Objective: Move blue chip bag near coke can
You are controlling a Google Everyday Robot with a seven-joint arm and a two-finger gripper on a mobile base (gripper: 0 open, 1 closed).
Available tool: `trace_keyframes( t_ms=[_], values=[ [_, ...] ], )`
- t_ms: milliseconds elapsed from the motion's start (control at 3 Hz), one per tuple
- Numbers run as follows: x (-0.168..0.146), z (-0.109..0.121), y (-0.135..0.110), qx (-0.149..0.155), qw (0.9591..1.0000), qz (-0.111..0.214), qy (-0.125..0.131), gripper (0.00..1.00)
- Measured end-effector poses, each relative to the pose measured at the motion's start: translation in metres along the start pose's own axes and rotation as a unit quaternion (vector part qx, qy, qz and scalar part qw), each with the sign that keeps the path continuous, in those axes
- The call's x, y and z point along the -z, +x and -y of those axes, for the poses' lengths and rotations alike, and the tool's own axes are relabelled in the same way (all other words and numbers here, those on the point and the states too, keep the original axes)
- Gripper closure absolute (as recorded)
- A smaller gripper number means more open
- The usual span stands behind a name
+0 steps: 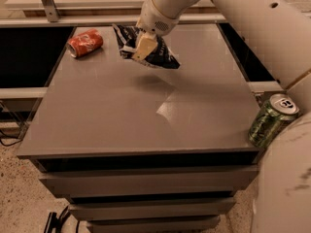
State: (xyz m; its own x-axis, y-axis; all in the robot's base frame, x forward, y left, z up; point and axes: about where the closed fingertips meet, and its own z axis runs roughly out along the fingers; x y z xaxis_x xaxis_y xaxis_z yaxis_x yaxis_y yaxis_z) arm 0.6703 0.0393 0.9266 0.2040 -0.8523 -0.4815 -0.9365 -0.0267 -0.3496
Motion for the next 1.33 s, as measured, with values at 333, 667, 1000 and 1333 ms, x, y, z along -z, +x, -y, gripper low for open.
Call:
trace_keyframes(
  t_ms=[333, 667, 1000, 1333],
  values=[
    [0.000, 0.000, 0.000, 0.000, 1.0000, 0.000, 0.000, 1.00],
    [-0.007, 0.003, -0.003, -0.002, 0.9999, -0.002, 0.010, 1.00],
    [-0.019, 0.016, -0.013, -0.007, 0.9989, -0.012, 0.044, 1.00],
    [-0.029, 0.029, -0.020, -0.017, 0.9956, -0.014, 0.091, 1.00]
  ],
)
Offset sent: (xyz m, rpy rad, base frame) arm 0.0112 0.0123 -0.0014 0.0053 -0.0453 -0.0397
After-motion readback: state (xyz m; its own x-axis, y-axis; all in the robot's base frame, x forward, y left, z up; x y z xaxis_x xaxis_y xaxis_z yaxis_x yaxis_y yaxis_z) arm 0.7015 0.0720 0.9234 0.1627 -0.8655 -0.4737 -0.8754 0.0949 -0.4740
